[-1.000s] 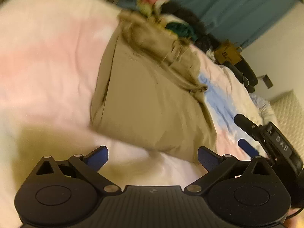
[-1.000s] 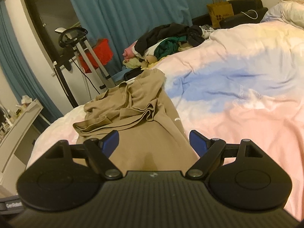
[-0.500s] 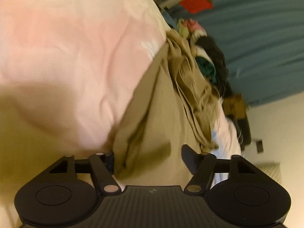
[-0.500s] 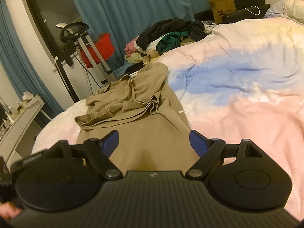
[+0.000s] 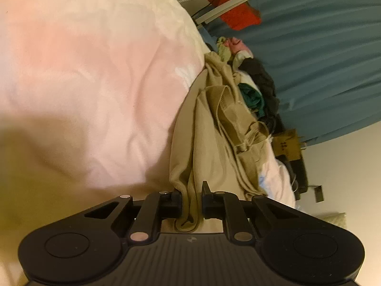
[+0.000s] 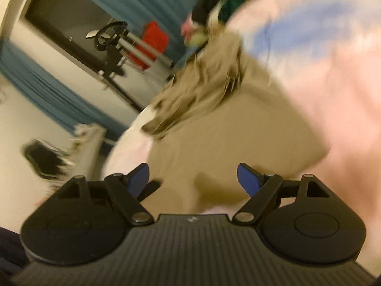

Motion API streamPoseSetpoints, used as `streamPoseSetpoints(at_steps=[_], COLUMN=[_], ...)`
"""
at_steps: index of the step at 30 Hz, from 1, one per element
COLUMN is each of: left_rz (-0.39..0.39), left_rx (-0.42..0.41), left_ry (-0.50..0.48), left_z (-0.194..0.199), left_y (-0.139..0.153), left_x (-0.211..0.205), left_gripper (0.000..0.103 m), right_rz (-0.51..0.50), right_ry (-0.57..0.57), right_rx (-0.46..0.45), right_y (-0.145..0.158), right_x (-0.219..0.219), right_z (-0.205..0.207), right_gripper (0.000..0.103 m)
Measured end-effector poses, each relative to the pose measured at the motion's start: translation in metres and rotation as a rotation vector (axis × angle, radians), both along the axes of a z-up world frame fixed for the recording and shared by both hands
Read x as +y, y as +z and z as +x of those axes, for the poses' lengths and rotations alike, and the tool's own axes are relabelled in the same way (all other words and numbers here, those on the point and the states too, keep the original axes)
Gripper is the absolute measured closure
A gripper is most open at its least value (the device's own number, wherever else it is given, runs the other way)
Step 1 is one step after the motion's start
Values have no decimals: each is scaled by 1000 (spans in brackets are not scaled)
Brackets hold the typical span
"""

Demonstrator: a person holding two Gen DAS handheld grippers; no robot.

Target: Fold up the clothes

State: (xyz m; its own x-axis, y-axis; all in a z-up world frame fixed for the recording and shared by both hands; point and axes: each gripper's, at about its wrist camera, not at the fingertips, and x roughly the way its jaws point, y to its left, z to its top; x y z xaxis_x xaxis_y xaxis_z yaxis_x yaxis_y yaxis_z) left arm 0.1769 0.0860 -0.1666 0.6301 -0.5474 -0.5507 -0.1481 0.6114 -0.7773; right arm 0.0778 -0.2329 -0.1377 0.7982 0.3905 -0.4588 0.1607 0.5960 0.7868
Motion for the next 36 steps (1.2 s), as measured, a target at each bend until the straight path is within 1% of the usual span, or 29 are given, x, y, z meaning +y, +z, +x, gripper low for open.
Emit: streamPoseSetpoints(at_steps=[2,4,7,11,14,15,17,19,20,21,22,23,24,27,33,36], left_rz=[-7,-7,-18,-31,-42,-44,-46,-46,-45,-43,-41,-39,-37,-35,-48,-55], left_rx=[-9,-15,-13,0,4,3,-2,-7,-10,-14,-16,-19,-22,-39,-91,-115], left_ry=[1,0,3,11,16,17,18,16,16,16,16,16,16,16,5,-12], left_z=[-1,-4,-5,-4,-4,-4,-5,-5,-5,-5,-6,-7,-9,-14,-35,-54], left_y=[2,4,4,1,-2,-2,-1,-1,0,0,1,2,2,8,29,42], left_x=[1,1,3,4,6,6,6,6,6,6,7,7,8,9,15,20], left_gripper=[89,89,89,89,89,90,90,90,90,90,90,91,91,92,93,93], right_rz=[124,227,335,421,444,437,394,381,375,359,343,327,311,264,187,180], right_ry=[13,4,-28,-90,-178,-215,-302,-372,-388,-396,-404,-407,-407,-400,-375,-366], right_rx=[49,95,142,148,147,148,149,144,143,147,152,153,152,128,-8,-77], right_y=[-16,-32,-49,-60,-64,-65,-63,-62,-63,-63,-63,-63,-62,-58,-26,-10], right_x=[0,-2,-6,-14,-23,-27,-35,-43,-44,-45,-46,-47,-47,-46,-48,-48], right_z=[2,4,6,6,-1,-4,-11,-17,-17,-16,-14,-13,-11,-10,-23,-34], right_gripper=[19,18,18,21,30,37,44,46,49,56,62,74,83,90,93,93])
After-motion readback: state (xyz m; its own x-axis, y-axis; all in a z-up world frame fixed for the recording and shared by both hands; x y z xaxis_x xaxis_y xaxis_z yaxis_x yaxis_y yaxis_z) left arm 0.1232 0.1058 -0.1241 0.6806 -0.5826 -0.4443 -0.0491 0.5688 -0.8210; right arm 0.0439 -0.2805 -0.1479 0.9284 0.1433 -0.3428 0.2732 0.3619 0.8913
